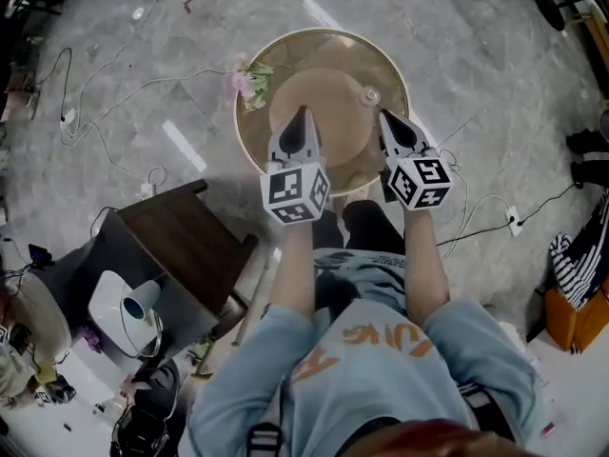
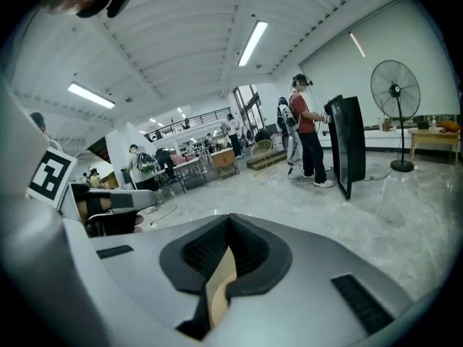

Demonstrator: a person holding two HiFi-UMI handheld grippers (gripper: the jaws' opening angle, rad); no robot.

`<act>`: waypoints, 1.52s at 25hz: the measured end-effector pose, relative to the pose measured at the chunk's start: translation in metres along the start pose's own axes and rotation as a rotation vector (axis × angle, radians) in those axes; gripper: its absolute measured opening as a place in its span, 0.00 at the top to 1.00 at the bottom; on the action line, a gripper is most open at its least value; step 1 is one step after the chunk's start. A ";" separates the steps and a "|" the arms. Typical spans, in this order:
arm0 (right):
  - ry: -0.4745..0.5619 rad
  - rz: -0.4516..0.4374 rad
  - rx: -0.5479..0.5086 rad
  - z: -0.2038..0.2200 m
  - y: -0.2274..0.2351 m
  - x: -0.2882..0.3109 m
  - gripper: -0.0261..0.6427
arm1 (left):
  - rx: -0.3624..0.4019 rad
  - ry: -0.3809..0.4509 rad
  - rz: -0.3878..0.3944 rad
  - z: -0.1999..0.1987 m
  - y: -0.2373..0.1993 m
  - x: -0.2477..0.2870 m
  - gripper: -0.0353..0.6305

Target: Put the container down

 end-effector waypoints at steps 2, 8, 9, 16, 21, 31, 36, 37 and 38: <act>0.058 0.012 -0.015 -0.038 -0.008 -0.006 0.94 | 0.022 0.050 -0.021 -0.032 0.007 -0.010 0.91; 0.182 0.022 -0.091 -0.123 -0.047 -0.032 0.94 | 0.152 0.170 0.016 -0.119 0.026 -0.032 0.91; 0.192 0.017 -0.123 -0.135 -0.051 -0.035 0.94 | 0.162 0.193 0.024 -0.132 0.029 -0.036 0.91; 0.283 0.004 -0.244 -0.194 -0.072 -0.040 0.94 | 0.235 0.311 -0.001 -0.194 0.033 -0.055 0.91; 0.337 -0.005 -0.283 -0.213 -0.088 -0.042 0.94 | 0.260 0.348 -0.024 -0.211 0.030 -0.064 0.91; 0.342 -0.006 -0.314 -0.215 -0.098 -0.045 0.94 | 0.274 0.342 -0.001 -0.212 0.035 -0.062 0.91; 0.344 0.008 -0.322 -0.214 -0.098 -0.048 0.94 | 0.282 0.328 0.003 -0.206 0.034 -0.059 0.91; 0.345 0.011 -0.323 -0.214 -0.097 -0.048 0.94 | 0.284 0.325 0.005 -0.205 0.034 -0.058 0.91; 0.345 0.013 -0.324 -0.213 -0.096 -0.047 0.94 | 0.285 0.322 0.009 -0.205 0.034 -0.056 0.91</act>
Point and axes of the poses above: the fingertips, and each gripper's own axes: x forward along the fingers, y to its right, z out of its underside, the point moved 4 cm from there along -x, backward along the fingers, and after that the axes turned 1 degree about -z, right-handed, at the moved point
